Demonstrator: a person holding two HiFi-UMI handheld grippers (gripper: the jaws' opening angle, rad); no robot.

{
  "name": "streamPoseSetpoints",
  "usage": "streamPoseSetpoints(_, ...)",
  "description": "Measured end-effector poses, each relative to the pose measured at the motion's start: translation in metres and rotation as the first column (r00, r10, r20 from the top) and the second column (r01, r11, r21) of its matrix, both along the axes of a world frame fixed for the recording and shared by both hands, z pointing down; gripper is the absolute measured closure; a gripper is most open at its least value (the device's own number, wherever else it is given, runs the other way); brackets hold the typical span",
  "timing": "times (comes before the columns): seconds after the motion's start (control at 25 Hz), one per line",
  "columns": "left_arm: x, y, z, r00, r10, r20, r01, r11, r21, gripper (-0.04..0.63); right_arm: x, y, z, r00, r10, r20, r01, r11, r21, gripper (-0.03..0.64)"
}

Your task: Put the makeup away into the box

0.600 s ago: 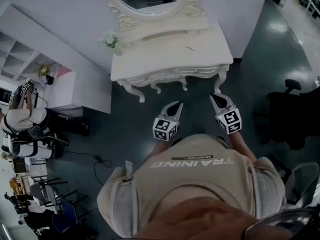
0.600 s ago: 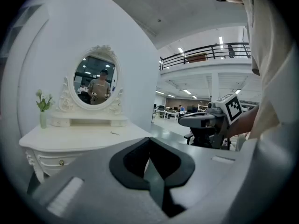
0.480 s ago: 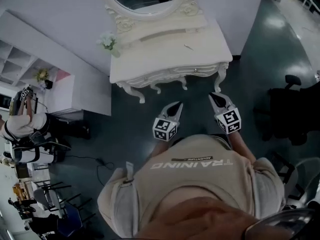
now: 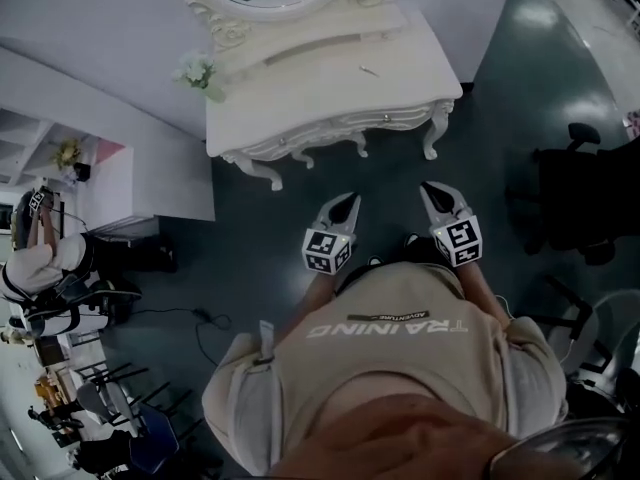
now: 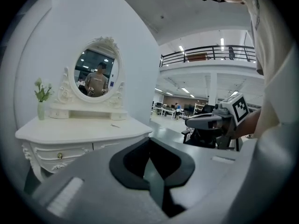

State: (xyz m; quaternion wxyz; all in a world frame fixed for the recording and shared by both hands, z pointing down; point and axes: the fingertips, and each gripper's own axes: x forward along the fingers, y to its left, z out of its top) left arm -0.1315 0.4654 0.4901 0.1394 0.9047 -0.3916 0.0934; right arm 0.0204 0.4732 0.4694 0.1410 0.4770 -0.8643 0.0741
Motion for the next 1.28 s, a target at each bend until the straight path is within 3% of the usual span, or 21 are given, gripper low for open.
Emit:
streamPoseSetpoints(0.28, 0.021, -0.039, -0.015, 0.999, -0.048, 0.002, 0.048, 0.999, 0.004, 0.588, 0.029, -0.044, -0.012, 1.000, -0.027, -0.006, 0.027, 0.999, 0.029, 0.614)
streamPoseSetpoints(0.44, 0.045, -0.071, -0.033, 0.997, -0.077, -0.025, 0.077, 0.997, 0.008, 0.589, 0.054, -0.080, 0.002, 0.998, -0.049, 0.037, 0.049, 0.999, -0.007, 0.614)
streamPoseSetpoints(0.72, 0.039, -0.107, -0.020, 0.976, -0.219, 0.001, 0.219, 0.974, -0.054, 0.589, 0.049, -0.148, 0.012, 0.976, -0.206, 0.071, 0.207, 0.978, -0.007, 0.614)
streamPoseSetpoints(0.88, 0.045, -0.122, 0.001, 0.967, -0.254, -0.013, 0.251, 0.962, -0.111, 0.589, 0.046, -0.167, 0.033, 0.955, -0.297, 0.016, 0.298, 0.954, -0.028, 0.613)
streamPoseSetpoints(1.04, 0.047, -0.143, 0.000, 0.973, -0.230, 0.019, 0.231, 0.969, -0.088, 0.589, 0.048, -0.171, 0.051, 0.963, -0.264, 0.059, 0.269, 0.958, -0.102, 0.613)
streamPoseSetpoints(1.16, 0.047, -0.175, 0.000, 0.981, -0.196, 0.010, 0.196, 0.978, -0.068, 0.589, 0.051, -0.185, 0.061, 0.964, -0.178, 0.198, 0.216, 0.958, -0.191, 0.614)
streamPoseSetpoints(1.28, 0.034, -0.207, -0.005, 0.987, -0.158, 0.006, 0.158, 0.987, -0.031, 0.589, 0.041, -0.215, 0.047, 0.965, -0.107, 0.238, 0.148, 0.976, -0.158, 0.613)
